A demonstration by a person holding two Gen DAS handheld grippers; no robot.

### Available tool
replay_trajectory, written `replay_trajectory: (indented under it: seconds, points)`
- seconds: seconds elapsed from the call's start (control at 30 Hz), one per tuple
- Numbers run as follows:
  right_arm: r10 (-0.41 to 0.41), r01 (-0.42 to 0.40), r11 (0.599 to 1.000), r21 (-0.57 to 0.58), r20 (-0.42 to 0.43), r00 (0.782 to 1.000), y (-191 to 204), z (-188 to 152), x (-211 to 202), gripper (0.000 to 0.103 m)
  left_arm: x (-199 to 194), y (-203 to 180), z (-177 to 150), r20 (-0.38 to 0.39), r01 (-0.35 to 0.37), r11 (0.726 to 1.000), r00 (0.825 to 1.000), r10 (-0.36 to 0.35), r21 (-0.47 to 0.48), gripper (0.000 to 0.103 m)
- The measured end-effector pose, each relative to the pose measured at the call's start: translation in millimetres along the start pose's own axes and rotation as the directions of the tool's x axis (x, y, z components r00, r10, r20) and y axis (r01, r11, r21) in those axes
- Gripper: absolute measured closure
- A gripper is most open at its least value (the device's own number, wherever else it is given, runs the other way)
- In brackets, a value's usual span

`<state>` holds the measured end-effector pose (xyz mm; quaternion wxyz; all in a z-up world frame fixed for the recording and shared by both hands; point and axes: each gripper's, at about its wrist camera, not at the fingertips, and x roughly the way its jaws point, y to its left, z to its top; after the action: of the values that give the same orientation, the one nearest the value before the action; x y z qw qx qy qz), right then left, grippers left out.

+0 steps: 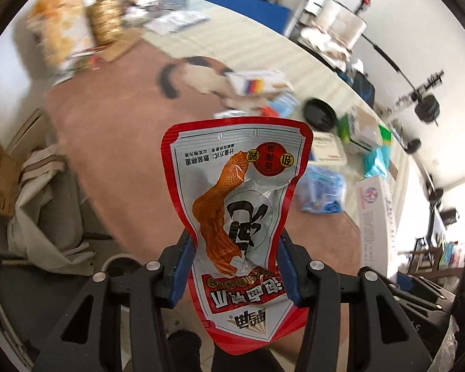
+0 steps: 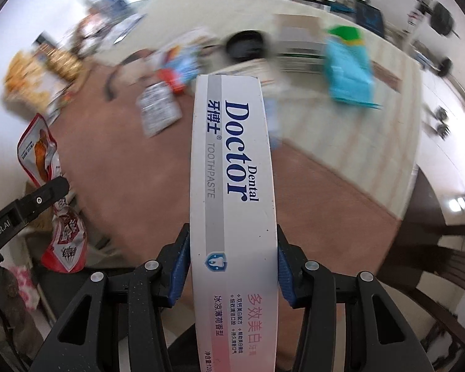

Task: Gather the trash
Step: 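Lift the wrapper and toothpaste box and carry both toward the white trash bin, then open both grippers over the bin, dropping wrapper and toothpaste box inside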

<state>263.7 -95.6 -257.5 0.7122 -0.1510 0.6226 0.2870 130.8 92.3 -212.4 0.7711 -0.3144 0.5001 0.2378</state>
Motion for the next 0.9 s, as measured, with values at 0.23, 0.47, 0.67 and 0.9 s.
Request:
replay_trajectory:
  seconds: [0.23,0.47,0.67,0.9]
  points:
    - [0.096,-0.114,0.978,-0.172,-0.108,0.989,132,-55,47,0.052,-19,137,-49,-0.006,-0.067,0.985,0.998,0.067,-0.161,0.056]
    - [0.067,-0.168,0.926,-0.337,-0.293,0.954,237,-127,181,0.053,43,280,-126,-0.145,-0.147,0.923,0.984,0.101,-0.355,0.056]
    - [-0.028,-0.169,0.895,-0.413,-0.43,0.902,276,-174,335,0.053,169,382,-203,-0.305,-0.203,0.851,0.951,0.054,-0.484,0.056]
    - [-0.118,-0.191,0.873,-0.45,-0.573,0.811,288,-216,500,0.052,298,449,-267,-0.423,-0.235,0.811,0.906,-0.018,-0.536,0.05]
